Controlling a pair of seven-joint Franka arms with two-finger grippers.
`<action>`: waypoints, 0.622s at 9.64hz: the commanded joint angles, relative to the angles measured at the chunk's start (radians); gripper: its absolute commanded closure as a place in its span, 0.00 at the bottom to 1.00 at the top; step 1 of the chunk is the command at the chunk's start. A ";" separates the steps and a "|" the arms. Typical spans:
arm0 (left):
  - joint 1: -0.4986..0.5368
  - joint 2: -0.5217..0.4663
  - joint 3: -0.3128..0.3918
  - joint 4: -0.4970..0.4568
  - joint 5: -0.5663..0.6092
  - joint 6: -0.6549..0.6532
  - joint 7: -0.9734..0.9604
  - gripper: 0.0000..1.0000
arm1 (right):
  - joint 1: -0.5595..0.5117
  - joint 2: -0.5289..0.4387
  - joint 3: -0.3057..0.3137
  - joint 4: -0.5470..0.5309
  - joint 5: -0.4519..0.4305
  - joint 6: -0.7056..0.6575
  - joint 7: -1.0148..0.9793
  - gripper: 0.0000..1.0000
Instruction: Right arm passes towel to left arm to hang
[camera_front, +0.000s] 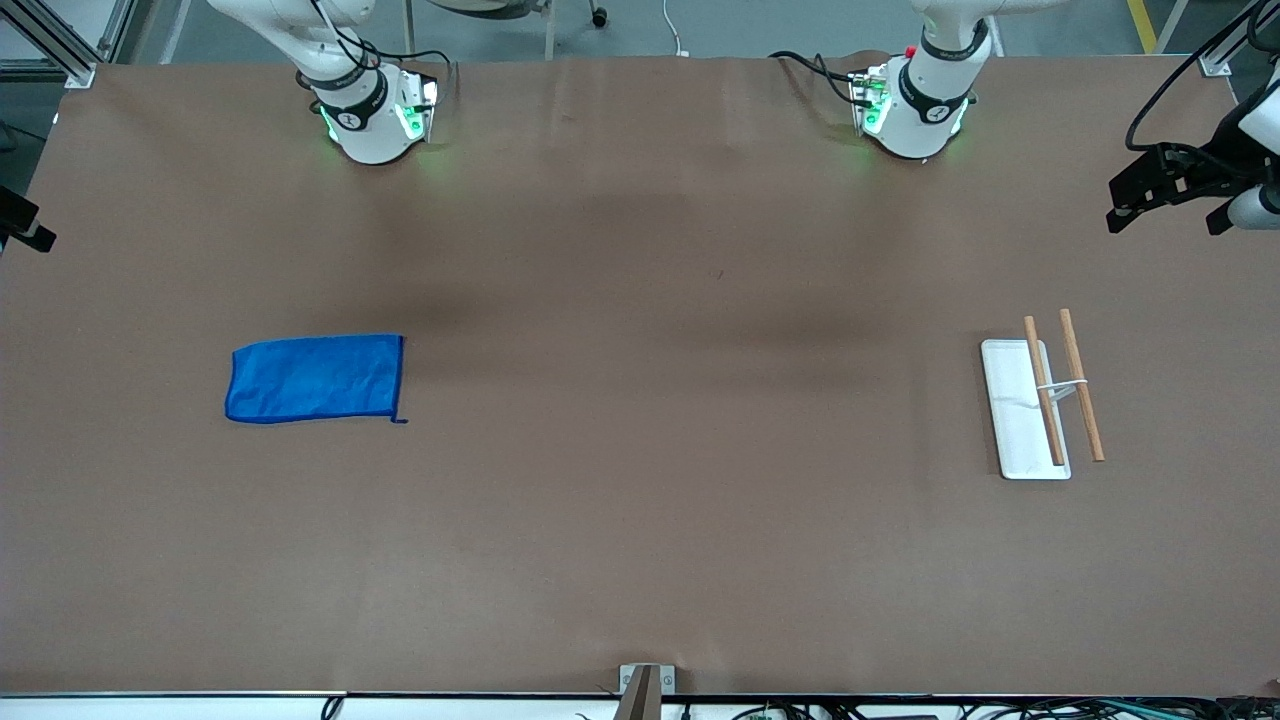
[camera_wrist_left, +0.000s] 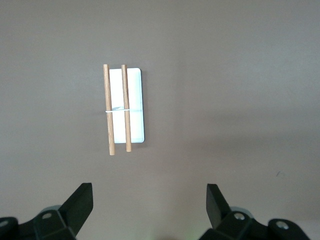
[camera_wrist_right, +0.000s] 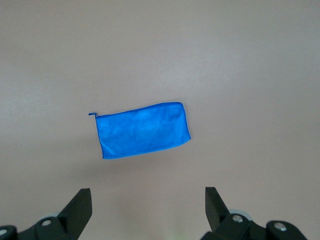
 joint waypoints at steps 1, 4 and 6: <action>0.003 0.019 -0.011 -0.006 -0.004 -0.011 0.009 0.00 | -0.019 -0.003 0.011 0.000 0.015 -0.004 0.007 0.00; 0.011 0.024 -0.011 -0.006 -0.013 -0.011 0.013 0.00 | -0.018 0.000 0.011 0.009 0.014 -0.009 -0.003 0.00; 0.008 0.038 -0.011 -0.006 -0.015 -0.011 0.013 0.00 | -0.005 0.049 0.017 0.009 0.001 -0.001 -0.005 0.00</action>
